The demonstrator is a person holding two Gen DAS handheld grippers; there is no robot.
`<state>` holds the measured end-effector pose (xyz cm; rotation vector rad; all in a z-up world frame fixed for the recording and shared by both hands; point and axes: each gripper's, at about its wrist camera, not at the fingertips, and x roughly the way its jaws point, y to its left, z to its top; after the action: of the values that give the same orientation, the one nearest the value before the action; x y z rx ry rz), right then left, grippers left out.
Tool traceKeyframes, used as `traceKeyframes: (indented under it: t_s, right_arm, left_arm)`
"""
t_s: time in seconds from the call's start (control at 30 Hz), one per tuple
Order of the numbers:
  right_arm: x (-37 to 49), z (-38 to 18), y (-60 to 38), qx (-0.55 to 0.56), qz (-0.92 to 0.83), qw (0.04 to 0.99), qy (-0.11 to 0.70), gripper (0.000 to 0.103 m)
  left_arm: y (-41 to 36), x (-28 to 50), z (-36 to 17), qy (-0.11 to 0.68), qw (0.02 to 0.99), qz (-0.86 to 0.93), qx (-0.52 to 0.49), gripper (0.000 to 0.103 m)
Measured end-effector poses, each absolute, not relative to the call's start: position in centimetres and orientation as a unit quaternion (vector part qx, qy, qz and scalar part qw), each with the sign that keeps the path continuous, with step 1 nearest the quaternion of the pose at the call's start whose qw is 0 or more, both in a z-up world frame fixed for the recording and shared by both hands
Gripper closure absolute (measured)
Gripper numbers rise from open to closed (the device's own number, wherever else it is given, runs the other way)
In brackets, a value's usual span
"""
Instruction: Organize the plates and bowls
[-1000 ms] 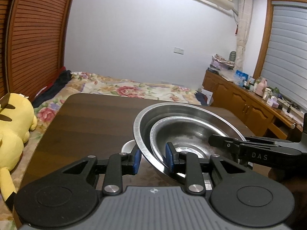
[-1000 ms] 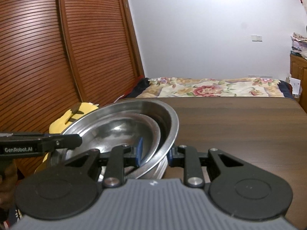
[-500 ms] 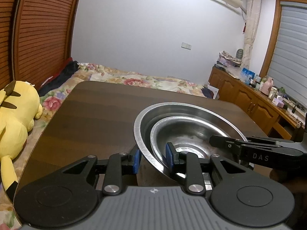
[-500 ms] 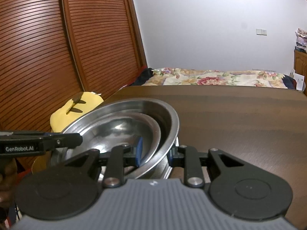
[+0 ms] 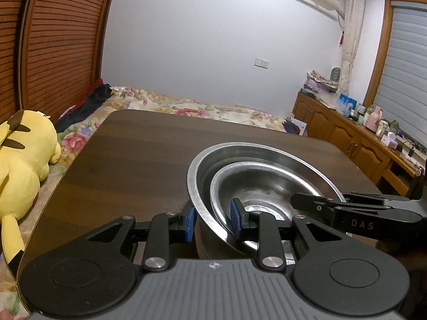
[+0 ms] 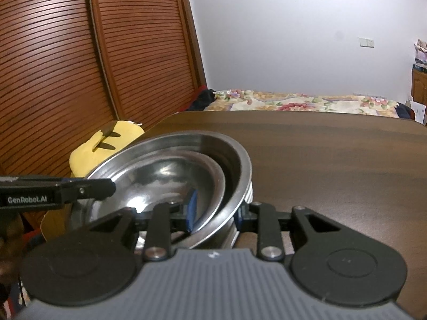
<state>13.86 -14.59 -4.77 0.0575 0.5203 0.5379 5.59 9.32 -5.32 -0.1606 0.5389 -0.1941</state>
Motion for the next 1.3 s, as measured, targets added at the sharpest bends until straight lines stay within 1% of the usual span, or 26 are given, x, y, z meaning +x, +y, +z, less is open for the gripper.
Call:
traceKeyframes:
  t_s: [0.13,0.2,0.27,0.33,0.47,0.6,0.67,0.7,0.8,0.87,0.93,1.07,1.1,1.17,1.23,1.3]
  right_arm:
    - [13.8,-4.7,-14.5,0.028,0.264,0.93,0.254,0.072]
    - [13.7,-4.7,-14.4,0.025,0.261,0.932,0.251,0.065]
    - [13.5,-4.6,-14.3,0.017,0.254,0.936,0.245,0.055]
    - [13.3,-4.5,-14.4,0.018,0.251,0.937,0.241,0.051]
    - [13.1,-4.3,-15.0,0.021,0.241,0.942,0.233,0.051]
    - [12.9,-3.9,-15.6,0.028,0.235,0.945,0.227,0.05]
    - [12.7,-3.5,-15.9,0.029,0.231,0.948,0.218,0.047]
    - [12.6,-3.3,-16.0,0.029,0.229,0.949,0.214,0.047]
    - [12.3,-2.9,-16.6,0.032,0.224,0.952,0.208,0.044]
    - [12.0,-2.7,-17.0,0.032,0.219,0.954,0.204,0.038]
    - [11.6,-2.3,-17.3,0.029,0.211,0.957,0.197,0.033]
    - [10.8,-1.9,-17.9,0.025,0.191,0.964,0.186,0.012]
    - [10.6,-1.7,-18.2,0.025,0.186,0.965,0.182,0.011]
    - [10.2,-1.4,-18.7,0.029,0.174,0.968,0.176,0.005]
    - [9.8,-1.2,-19.0,0.032,0.164,0.971,0.171,0.0]
    - [9.4,-1.0,-19.4,0.033,0.154,0.973,0.166,0.0]
  left_arm:
    - [9.2,5.4,-5.4,0.265,0.957,-0.095,-0.078,0.073]
    - [9.2,5.4,-5.5,0.266,0.957,-0.091,-0.074,0.073]
    - [9.2,5.4,-5.6,0.265,0.957,-0.089,-0.071,0.073]
    - [9.2,5.5,-5.5,0.266,0.957,-0.088,-0.072,0.073]
    - [9.2,5.5,-5.4,0.265,0.958,-0.082,-0.067,0.069]
    - [9.4,5.5,-5.1,0.261,0.961,-0.073,-0.062,0.056]
    - [9.5,5.4,-4.9,0.257,0.962,-0.069,-0.06,0.047]
    - [9.6,5.4,-4.8,0.254,0.963,-0.067,-0.058,0.045]
    - [9.6,5.3,-4.3,0.248,0.966,-0.059,-0.052,0.035]
    - [9.4,5.2,-3.9,0.243,0.967,-0.056,-0.048,0.027]
    - [9.1,5.1,-3.3,0.236,0.969,-0.055,-0.041,0.023]
    - [8.4,4.6,-2.3,0.218,0.974,-0.055,-0.032,0.007]
    - [8.1,4.4,-2.1,0.214,0.975,-0.056,-0.03,0.005]
    - [7.5,4.2,-1.7,0.207,0.976,-0.057,-0.022,0.0]
    - [6.7,4.0,-1.4,0.201,0.978,-0.058,-0.013,0.0]
    - [6.0,3.8,-1.2,0.2,0.978,-0.059,-0.008,0.0]
